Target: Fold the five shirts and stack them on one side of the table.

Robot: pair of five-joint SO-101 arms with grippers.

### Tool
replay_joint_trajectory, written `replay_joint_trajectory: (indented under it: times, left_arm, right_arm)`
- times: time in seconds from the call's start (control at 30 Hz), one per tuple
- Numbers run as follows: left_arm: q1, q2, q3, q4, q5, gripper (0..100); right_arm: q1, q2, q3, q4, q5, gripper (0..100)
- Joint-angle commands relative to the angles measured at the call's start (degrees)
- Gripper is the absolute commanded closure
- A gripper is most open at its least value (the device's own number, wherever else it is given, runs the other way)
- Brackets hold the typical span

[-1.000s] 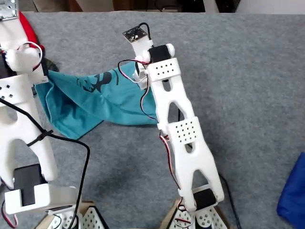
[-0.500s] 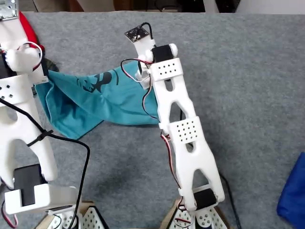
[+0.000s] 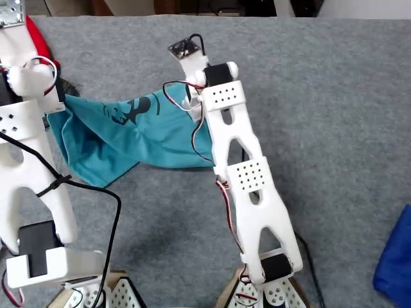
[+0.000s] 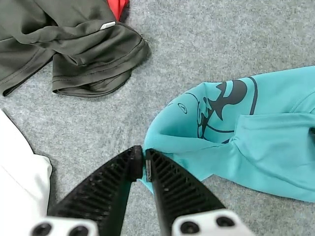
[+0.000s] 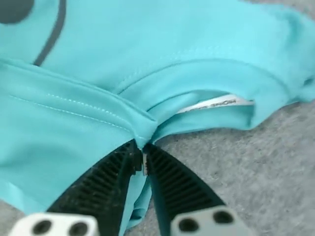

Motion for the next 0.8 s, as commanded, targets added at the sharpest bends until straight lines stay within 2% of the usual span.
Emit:
replay_joint_trajectory:
  times: [0.0, 0.33, 0.57, 0.67, 0.77]
  left_arm:
    - [-0.35, -0.31, -0.18, -0.26, -0.62, 98]
    - [-0.35, -0.31, -0.18, -0.26, -0.62, 98]
    - [-0.44, -0.31, -0.70, -0.26, -0.44, 98]
    - [-0.44, -0.48, -0.70, -2.20, -0.09, 98]
    - [-0.79, -0.84, -0.79, -5.89, 3.43, 98]
  right_arm:
    - [1.19, -0.48, -5.85, 1.41, 0.44, 99.4]
    - [1.27, -10.07, -4.26, 1.49, 0.53, 99.4]
    - [4.09, -22.37, -4.35, 1.49, 0.35, 99.4]
    - [5.58, -29.32, -4.26, 1.49, 0.44, 99.4]
    - [6.73, -36.53, -4.26, 1.41, 0.44, 99.4]
